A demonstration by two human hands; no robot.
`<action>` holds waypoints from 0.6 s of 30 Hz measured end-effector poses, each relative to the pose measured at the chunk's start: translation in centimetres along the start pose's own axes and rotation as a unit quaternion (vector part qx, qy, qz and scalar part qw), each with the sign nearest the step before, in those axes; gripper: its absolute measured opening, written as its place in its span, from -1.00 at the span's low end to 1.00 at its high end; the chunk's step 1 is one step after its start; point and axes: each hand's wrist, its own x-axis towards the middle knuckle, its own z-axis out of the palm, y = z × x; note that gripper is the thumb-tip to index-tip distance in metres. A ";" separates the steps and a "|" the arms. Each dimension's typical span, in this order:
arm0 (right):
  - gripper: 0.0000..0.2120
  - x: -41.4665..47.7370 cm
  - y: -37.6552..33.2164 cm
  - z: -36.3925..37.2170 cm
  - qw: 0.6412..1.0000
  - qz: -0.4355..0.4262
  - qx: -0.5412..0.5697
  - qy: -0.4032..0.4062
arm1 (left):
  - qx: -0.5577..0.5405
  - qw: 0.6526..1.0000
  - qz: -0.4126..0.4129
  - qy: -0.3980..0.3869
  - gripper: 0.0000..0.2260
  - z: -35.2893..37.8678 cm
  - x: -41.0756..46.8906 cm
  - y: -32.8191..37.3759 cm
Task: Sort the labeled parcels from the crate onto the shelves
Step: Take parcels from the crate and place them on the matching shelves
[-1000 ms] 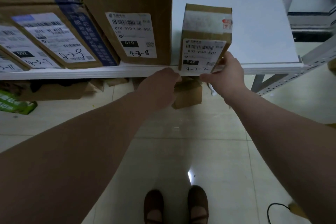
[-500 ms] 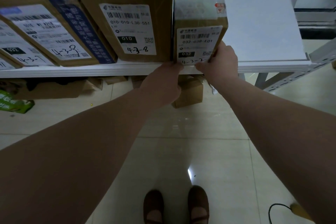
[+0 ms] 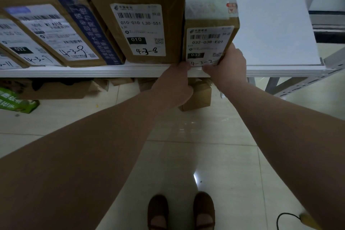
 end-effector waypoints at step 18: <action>-0.40 -0.9 -1.0 -1.9 0.998 0.043 -0.009 -0.051 | -0.048 0.997 -0.058 -0.027 -0.50 -2.5 -3.6 0.9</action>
